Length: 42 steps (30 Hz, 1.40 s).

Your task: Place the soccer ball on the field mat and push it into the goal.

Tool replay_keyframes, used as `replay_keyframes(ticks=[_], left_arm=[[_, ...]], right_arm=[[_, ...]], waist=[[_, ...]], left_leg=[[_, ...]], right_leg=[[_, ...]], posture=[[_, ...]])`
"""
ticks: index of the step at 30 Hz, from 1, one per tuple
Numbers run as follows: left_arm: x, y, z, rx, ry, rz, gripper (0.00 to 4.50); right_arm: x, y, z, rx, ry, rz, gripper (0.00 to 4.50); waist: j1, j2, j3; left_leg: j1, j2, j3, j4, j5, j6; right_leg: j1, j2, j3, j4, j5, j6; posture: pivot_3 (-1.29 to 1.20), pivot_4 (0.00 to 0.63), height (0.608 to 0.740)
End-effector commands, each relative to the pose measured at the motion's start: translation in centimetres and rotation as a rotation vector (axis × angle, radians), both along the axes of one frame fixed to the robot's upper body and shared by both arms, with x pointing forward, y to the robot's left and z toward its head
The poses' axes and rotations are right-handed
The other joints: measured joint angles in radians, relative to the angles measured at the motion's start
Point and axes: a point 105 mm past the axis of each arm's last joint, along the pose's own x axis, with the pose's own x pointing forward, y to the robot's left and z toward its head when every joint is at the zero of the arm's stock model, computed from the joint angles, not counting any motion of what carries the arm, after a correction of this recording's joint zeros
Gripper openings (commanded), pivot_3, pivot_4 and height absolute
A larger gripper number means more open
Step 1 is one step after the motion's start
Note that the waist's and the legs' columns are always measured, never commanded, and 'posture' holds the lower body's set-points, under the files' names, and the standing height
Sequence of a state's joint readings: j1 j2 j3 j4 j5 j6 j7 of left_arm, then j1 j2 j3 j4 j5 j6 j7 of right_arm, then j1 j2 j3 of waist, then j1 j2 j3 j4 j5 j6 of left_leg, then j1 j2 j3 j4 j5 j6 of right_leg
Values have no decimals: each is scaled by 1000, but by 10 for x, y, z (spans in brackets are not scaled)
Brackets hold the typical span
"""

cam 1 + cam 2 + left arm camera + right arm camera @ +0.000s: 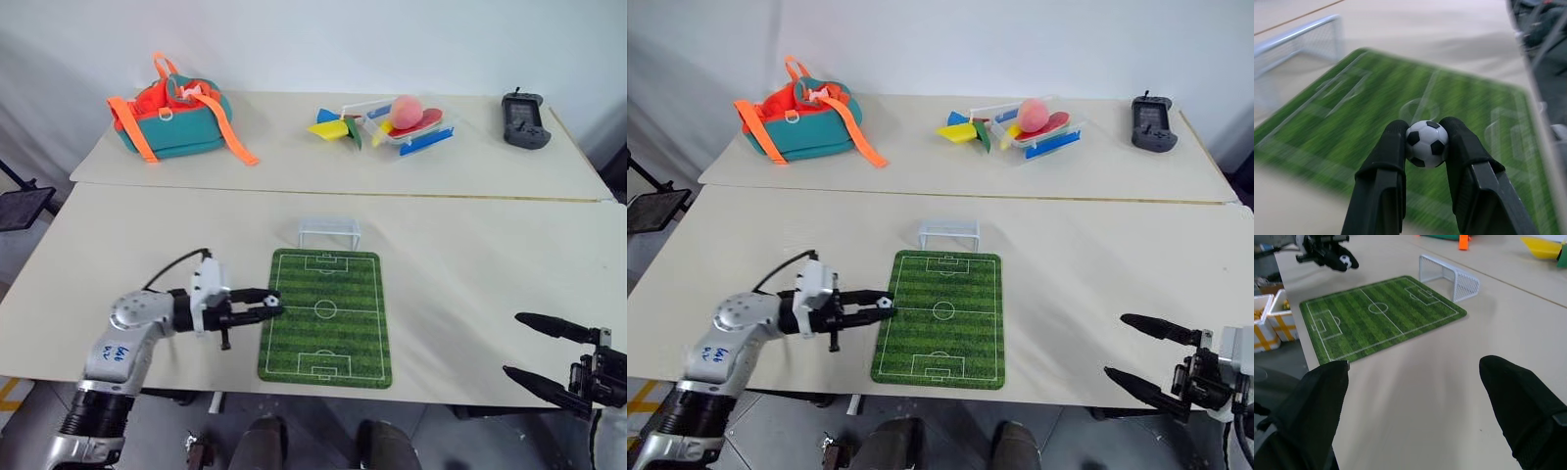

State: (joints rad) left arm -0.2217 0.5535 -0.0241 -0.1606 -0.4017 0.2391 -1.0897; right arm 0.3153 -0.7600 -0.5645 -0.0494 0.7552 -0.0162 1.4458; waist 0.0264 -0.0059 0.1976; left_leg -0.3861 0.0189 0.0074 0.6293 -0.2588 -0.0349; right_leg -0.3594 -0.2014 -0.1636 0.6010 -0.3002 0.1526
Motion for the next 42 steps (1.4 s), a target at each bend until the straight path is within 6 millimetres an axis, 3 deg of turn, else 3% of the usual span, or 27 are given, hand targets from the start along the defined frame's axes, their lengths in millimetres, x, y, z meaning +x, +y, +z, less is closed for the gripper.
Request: replay_keyframes(ticks=[1,5,10,17,21,33,42], left_arm=[[-10,-23,8,-4,-46,-47,855],[-19,-43,-3,15,-38,-93,855],[-25,-44,-27,102,-48,-109,855],[-45,-45,-47,163,-63,-167,855],[-46,-50,-50,168,-77,-170,855],[-56,-56,-61,199,-100,-213,855],[-45,-58,-61,203,-118,-175,855]], right_arm=[[-2,9,10,37,-47,39,4500],[-6,19,4,17,-40,61,4500],[-11,18,0,-17,2,146,4500],[-25,18,-9,-11,64,135,4500],[-36,14,-21,-48,108,134,4500],[-36,13,-24,-83,126,151,4500],[-32,11,-26,-109,128,122,4500]], waist=[[1,0,0],[2,0,0],[-1,1,0],[8,1,0],[21,1,0],[26,2,0],[26,2,0]], left_leg=[[0,0,0,1,-1,0],[0,0,2,1,-1,0],[0,0,3,1,-2,0],[-1,1,4,1,-4,2],[-1,1,5,2,-7,3],[-1,2,6,3,-8,3],[-1,2,7,4,-8,3]], right_leg=[[0,0,1,0,1,0],[0,0,2,-1,2,0],[0,1,3,-2,2,1],[-1,2,3,-5,2,1],[0,2,4,-7,3,2],[0,3,5,-9,3,2],[0,3,5,-9,4,2]], posture=[[0,150,740],[0,150,740],[0,150,740],[0,150,740],[0,150,740],[0,150,740],[0,150,740]])
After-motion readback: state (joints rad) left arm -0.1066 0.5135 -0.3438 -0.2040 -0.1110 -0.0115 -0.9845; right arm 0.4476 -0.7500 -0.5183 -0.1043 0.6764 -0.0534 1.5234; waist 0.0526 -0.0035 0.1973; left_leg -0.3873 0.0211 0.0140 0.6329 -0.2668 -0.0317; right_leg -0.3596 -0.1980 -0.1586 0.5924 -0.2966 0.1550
